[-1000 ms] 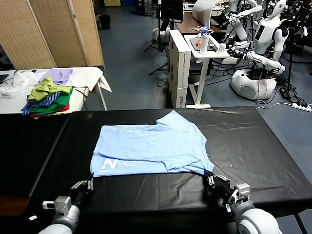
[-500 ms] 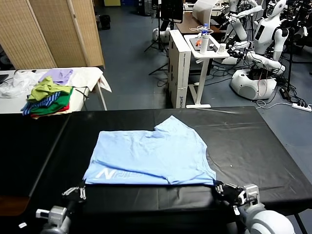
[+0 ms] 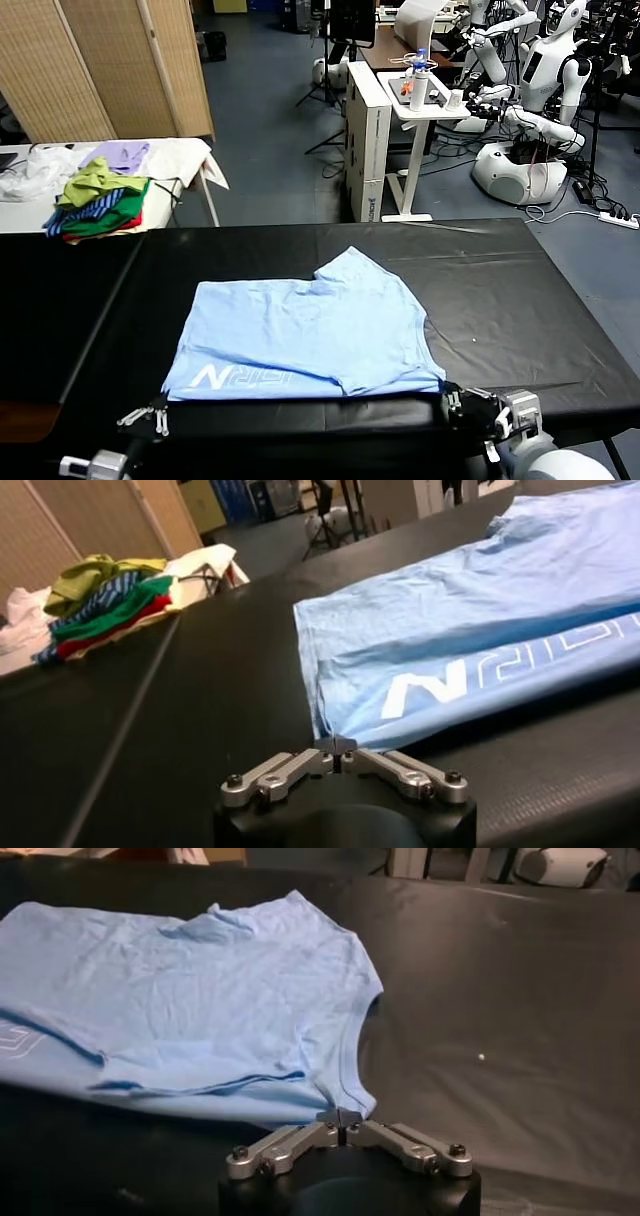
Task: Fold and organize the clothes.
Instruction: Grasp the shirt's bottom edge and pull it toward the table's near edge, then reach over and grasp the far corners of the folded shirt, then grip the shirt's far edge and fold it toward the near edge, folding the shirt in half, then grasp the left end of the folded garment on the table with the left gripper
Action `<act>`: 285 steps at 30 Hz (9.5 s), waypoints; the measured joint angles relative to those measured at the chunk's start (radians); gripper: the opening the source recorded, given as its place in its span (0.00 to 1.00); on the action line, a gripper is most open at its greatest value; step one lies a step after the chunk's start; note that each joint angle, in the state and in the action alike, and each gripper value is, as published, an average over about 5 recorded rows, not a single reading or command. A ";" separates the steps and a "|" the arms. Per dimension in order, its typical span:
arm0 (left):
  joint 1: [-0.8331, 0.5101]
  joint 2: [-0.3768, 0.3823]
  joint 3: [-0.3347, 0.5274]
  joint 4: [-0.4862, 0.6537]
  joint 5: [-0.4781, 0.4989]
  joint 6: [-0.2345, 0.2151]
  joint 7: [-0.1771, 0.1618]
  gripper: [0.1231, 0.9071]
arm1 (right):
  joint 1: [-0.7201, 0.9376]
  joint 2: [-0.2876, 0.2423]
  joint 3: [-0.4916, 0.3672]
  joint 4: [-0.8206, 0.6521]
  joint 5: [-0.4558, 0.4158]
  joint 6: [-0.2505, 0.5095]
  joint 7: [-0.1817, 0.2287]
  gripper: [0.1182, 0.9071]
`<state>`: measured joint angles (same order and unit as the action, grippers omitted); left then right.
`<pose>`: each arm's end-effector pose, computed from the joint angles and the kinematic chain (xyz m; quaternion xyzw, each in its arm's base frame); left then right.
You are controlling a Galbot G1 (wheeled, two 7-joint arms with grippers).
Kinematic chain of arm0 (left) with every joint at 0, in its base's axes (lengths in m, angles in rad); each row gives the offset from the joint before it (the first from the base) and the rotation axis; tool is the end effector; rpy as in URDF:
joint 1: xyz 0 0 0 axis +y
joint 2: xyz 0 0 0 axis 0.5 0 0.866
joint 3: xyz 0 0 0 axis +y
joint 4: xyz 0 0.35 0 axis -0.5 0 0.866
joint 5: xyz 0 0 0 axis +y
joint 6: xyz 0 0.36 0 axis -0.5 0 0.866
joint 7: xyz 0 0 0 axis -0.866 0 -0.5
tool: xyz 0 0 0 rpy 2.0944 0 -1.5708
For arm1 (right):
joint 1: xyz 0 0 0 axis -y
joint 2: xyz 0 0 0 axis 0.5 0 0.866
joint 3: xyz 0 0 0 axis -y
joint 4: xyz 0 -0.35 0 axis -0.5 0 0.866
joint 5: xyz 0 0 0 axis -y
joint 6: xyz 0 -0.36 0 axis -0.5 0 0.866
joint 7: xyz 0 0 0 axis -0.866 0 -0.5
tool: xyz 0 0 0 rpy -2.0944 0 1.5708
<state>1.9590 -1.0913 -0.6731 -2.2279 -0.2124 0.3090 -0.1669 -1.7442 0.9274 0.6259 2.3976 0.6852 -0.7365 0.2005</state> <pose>0.0968 0.0977 -0.2815 -0.0055 -0.9549 -0.1520 0.2549 0.1518 -0.0710 -0.1964 0.1177 -0.9326 0.0397 0.3388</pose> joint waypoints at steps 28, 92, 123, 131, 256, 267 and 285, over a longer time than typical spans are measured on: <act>-0.423 0.102 0.025 0.082 -0.571 0.194 -0.108 1.00 | 0.766 0.022 -0.361 -0.460 0.148 0.000 0.053 1.00; -1.027 0.188 0.378 0.625 -0.681 0.259 -0.051 0.25 | 1.269 0.239 -0.717 -1.100 -0.013 0.002 -0.096 0.05; -0.809 0.191 0.203 0.365 -0.619 0.192 -0.036 0.11 | 0.969 0.103 -0.480 -0.735 -0.009 0.244 -0.129 0.03; -0.702 0.172 0.143 0.273 -0.580 0.173 -0.036 0.10 | 0.876 0.062 -0.423 -0.623 0.000 0.195 -0.104 0.03; -0.543 -0.033 0.094 0.276 -0.406 0.160 -0.026 0.19 | 0.760 0.155 -0.388 -0.692 -0.117 0.213 -0.049 0.05; -0.591 -0.052 0.099 0.326 -0.338 0.128 -0.002 0.08 | 0.751 0.160 -0.370 -0.689 -0.124 0.240 -0.107 0.44; -0.470 -0.116 0.006 0.228 -0.297 0.101 0.010 1.00 | 0.462 0.099 -0.145 -0.370 -0.103 0.259 -0.155 1.00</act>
<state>1.4888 -1.2072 -0.6671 -2.0002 -0.5097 0.4105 -0.1564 -1.2824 1.0260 0.4807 2.0276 0.5825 -0.4778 0.0451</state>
